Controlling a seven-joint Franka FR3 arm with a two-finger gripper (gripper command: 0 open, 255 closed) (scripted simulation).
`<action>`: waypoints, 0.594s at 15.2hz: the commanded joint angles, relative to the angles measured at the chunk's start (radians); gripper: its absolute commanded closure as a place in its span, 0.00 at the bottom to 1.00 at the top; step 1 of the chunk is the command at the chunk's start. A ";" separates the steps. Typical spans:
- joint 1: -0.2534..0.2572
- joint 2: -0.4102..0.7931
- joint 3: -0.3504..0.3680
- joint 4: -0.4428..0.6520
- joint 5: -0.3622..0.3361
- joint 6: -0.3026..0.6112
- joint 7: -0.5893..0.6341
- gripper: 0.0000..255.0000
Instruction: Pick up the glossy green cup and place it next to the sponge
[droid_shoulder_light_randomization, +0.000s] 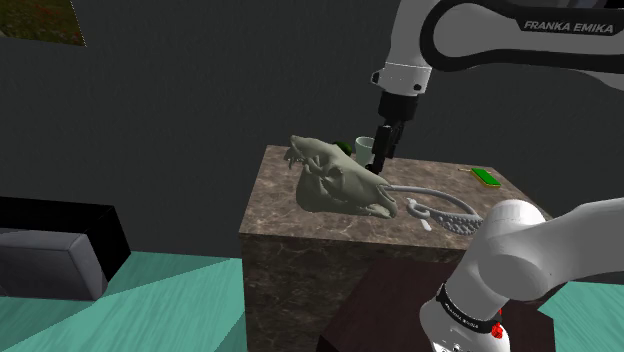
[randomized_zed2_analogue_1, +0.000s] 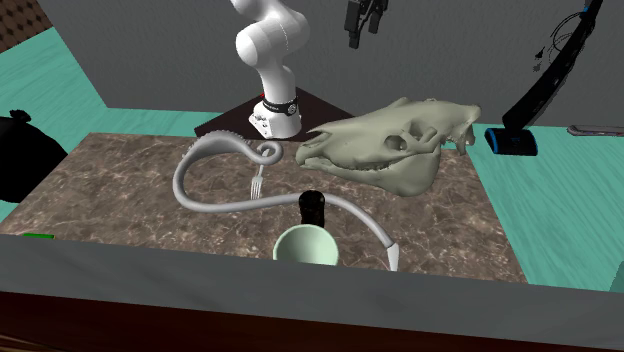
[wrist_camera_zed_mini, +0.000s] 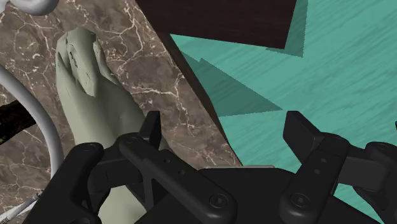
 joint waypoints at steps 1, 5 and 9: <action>0.000 0.000 0.000 0.000 0.000 0.000 0.000 0.00; -0.036 0.066 -0.051 -0.018 -0.061 0.092 -0.061 0.00; -0.070 0.149 -0.103 -0.018 -0.116 0.186 -0.117 0.00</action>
